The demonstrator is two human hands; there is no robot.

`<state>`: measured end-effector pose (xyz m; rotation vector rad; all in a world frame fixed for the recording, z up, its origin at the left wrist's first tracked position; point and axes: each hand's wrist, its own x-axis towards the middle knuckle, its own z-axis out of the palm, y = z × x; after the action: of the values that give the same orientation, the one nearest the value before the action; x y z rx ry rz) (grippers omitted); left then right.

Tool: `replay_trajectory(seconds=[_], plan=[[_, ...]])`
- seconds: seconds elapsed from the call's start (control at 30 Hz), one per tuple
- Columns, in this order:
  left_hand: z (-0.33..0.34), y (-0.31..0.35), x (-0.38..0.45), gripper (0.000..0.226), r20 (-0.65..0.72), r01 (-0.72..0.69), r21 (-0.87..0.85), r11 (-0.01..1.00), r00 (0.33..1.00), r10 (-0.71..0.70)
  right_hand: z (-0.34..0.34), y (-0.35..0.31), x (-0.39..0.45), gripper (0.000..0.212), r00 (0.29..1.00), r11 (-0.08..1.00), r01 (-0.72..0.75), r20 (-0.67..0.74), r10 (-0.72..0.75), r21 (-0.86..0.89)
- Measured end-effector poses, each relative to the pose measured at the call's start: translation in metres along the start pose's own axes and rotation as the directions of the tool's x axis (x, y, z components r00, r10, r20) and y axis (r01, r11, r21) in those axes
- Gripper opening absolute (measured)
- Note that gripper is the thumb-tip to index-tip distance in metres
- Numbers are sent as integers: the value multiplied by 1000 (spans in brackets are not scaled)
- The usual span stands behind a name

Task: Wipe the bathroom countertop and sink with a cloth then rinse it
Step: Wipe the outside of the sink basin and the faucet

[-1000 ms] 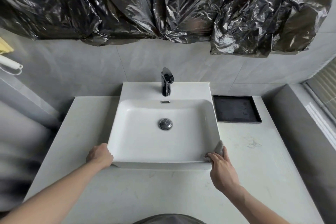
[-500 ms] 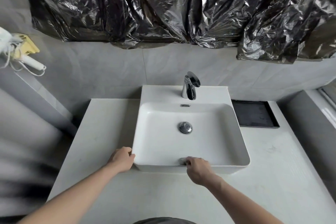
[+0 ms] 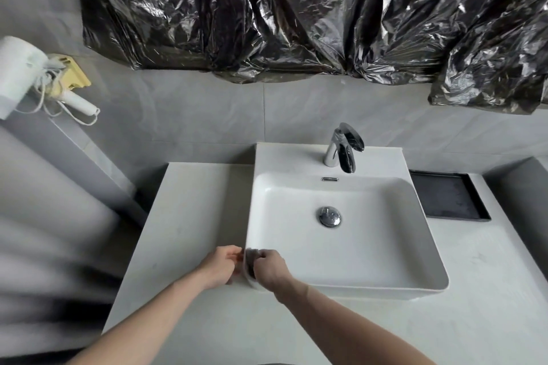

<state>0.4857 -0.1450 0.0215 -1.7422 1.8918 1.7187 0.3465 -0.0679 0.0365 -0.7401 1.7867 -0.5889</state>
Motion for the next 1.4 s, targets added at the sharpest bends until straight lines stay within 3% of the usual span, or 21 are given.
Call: replay_trajectory(seconds=[0.13,0.33,0.43,0.53,0.6,0.67,0.77,0.83,0.9,0.97,1.13,1.2,1.33,1.4], plan=[[-13,-3,8,46,113,-8,5,1000,994,7,7,-12,33,38,997,966,-45,-56,62,256],[-11,6,23,20,98,-93,20,995,991,91,-26,-60,87,38,996,925,-6,-76,38,380],[-15,-2,44,51,90,-110,124,986,991,99,-50,-81,111,29,994,902,58,-105,-14,429],[-13,-15,72,59,83,-88,196,977,994,73,-86,-96,130,39,963,874,203,-251,-97,442],[-12,-10,73,68,76,-61,210,976,996,46,-117,-106,138,38,902,891,315,-395,-173,327],[-13,5,60,68,75,-52,228,972,997,36,-149,-111,145,33,810,945,324,-524,-261,30],[-14,28,42,50,38,-67,268,961,998,59,-176,-99,163,52,712,877,292,-526,-466,-381],[-12,36,38,42,21,-102,294,950,995,100,-179,-81,183,58,772,804,267,-381,-509,-532],[-12,39,35,39,-1,-122,338,933,992,130,-168,-65,195,61,867,730,142,-272,-417,-669],[-13,41,33,41,-12,-111,362,925,992,124,-147,-59,195,69,886,694,64,-279,-369,-717],[-12,45,34,38,-24,-101,335,937,993,115,-67,-72,195,73,839,647,373,-57,-542,-665],[-13,45,33,34,-7,-101,320,942,994,109,-51,-78,193,73,834,656,412,-28,-551,-632],[-16,42,32,31,-8,-85,292,953,996,91,-72,-66,189,89,795,572,442,6,-607,-691],[-16,41,31,36,-6,-81,287,955,996,86,-97,-50,190,92,799,620,373,-101,-593,-690]])
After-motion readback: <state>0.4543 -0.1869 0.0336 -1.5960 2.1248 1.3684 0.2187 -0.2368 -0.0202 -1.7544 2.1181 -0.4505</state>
